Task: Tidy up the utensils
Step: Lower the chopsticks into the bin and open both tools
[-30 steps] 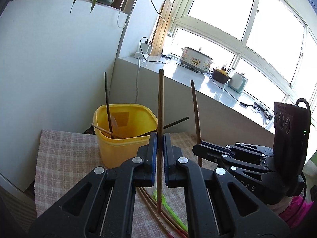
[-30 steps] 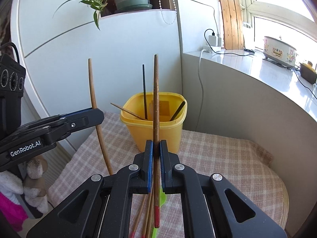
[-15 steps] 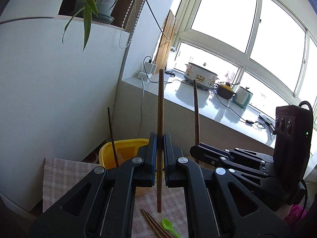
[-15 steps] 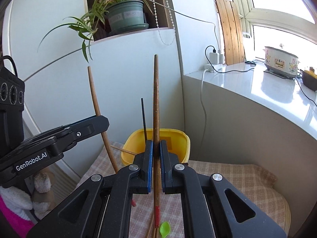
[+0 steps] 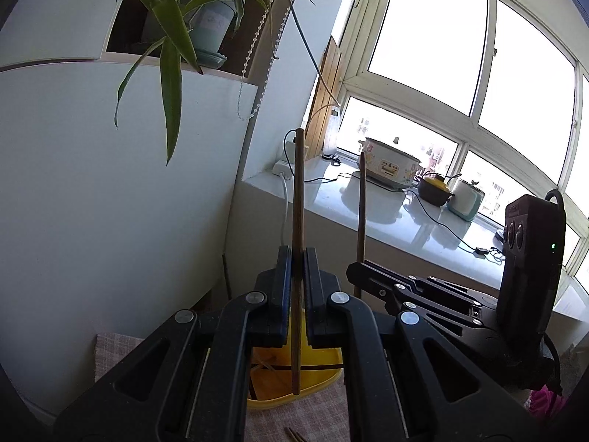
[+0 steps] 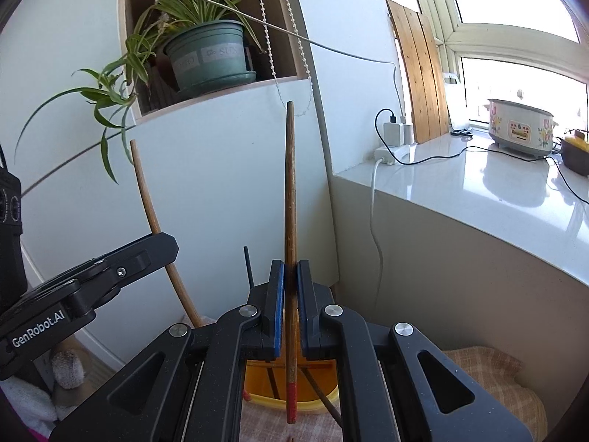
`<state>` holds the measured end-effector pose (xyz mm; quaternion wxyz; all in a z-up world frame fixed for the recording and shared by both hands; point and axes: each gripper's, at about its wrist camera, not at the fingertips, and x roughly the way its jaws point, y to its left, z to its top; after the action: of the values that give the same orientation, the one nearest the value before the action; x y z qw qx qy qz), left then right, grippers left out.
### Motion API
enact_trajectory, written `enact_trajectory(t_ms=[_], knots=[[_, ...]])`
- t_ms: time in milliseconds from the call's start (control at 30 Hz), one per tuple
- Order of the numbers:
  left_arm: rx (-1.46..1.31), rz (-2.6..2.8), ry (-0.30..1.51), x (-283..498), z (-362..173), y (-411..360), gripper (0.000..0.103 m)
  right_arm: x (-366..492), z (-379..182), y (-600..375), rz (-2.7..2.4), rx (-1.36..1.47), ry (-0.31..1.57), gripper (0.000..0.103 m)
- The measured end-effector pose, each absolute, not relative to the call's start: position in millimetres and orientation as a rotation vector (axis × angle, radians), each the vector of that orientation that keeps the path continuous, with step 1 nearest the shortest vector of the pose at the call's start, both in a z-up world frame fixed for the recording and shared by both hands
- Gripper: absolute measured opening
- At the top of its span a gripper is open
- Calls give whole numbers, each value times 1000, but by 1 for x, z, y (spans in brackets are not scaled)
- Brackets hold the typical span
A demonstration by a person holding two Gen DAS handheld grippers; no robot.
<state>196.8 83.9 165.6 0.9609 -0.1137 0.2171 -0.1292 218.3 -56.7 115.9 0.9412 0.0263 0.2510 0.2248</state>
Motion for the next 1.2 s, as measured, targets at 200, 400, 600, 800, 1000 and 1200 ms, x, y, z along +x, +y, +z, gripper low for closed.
enact_trajectory(t_ms=[200, 400, 600, 800, 1000, 1200], knots=[[-191, -237, 440, 211, 158, 81, 4, 229, 105, -41, 424, 21, 521, 5], [-163, -233, 472, 220, 142, 76, 4, 234, 92, -39, 399, -8, 541, 5], [-176, -225, 489, 223, 131, 79, 4, 233, 85, -44, 396, -18, 566, 5], [-203, -228, 502, 231, 126, 80, 4, 219, 80, -54, 413, -23, 586, 5], [-204, -241, 528, 242, 120, 67, 4, 203, 73, -59, 425, -46, 607, 5], [-191, -231, 550, 240, 119, 58, 18, 195, 68, -67, 422, -53, 619, 6]])
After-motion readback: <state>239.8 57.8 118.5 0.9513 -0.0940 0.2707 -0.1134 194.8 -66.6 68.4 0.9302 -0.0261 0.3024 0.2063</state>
